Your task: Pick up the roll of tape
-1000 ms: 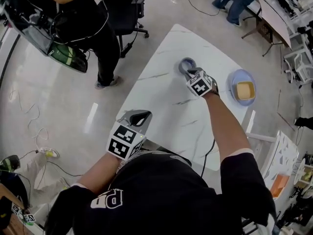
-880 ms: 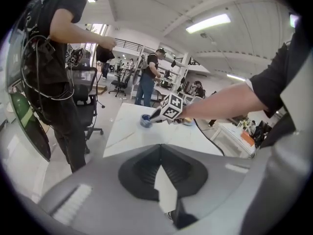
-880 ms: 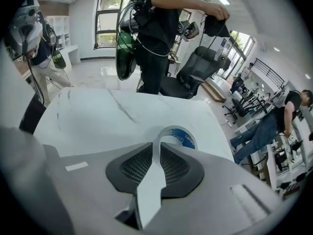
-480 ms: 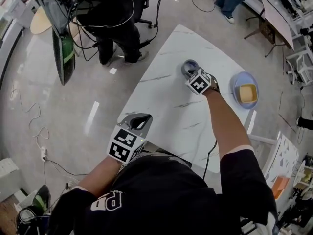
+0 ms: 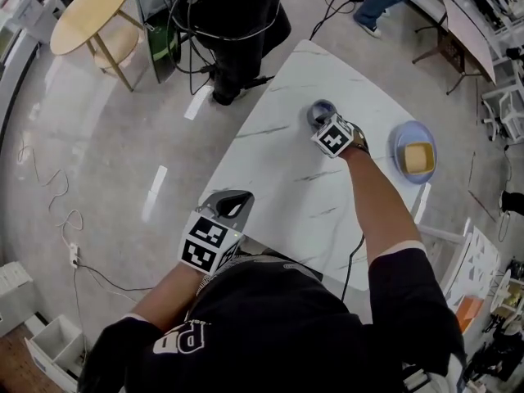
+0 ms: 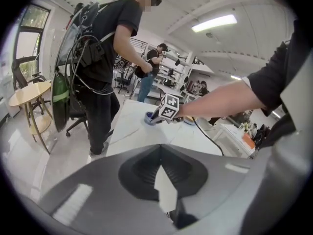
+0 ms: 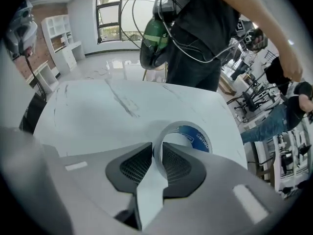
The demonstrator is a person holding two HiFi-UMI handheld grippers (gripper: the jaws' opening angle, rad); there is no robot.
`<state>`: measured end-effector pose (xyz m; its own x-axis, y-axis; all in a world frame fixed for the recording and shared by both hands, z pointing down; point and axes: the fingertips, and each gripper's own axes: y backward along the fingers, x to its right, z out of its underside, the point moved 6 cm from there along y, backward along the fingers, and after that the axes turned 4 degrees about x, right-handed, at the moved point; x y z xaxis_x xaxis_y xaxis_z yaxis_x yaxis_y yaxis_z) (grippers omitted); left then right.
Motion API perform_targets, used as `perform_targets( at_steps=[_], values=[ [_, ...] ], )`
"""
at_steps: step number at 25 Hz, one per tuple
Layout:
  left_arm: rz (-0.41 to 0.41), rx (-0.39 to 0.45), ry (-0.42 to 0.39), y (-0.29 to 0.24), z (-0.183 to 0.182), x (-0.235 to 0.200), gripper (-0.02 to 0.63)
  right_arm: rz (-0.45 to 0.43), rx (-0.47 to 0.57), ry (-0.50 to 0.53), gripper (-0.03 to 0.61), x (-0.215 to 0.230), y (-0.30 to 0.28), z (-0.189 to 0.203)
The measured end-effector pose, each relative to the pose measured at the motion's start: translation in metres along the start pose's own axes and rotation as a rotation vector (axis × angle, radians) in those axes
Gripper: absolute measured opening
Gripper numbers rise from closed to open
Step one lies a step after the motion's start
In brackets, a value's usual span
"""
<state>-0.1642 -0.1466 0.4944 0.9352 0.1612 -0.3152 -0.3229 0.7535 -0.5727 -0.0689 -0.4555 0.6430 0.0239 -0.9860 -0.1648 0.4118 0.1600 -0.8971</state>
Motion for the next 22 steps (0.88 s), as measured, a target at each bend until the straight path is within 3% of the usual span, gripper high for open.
perform_targets(
  at_steps=[7, 22],
  values=[
    [0.002, -0.002, 0.012, 0.0001, -0.0007, -0.0020, 0.055, -0.029, -0.032, -0.003, 0.043, -0.0044, -0.0059, 0.0019],
    [0.020, -0.006, 0.000, -0.0021, -0.0019, -0.0055, 0.057, 0.005, -0.026, -0.061, 0.055, -0.0045, -0.0019, 0.0015]
  ],
)
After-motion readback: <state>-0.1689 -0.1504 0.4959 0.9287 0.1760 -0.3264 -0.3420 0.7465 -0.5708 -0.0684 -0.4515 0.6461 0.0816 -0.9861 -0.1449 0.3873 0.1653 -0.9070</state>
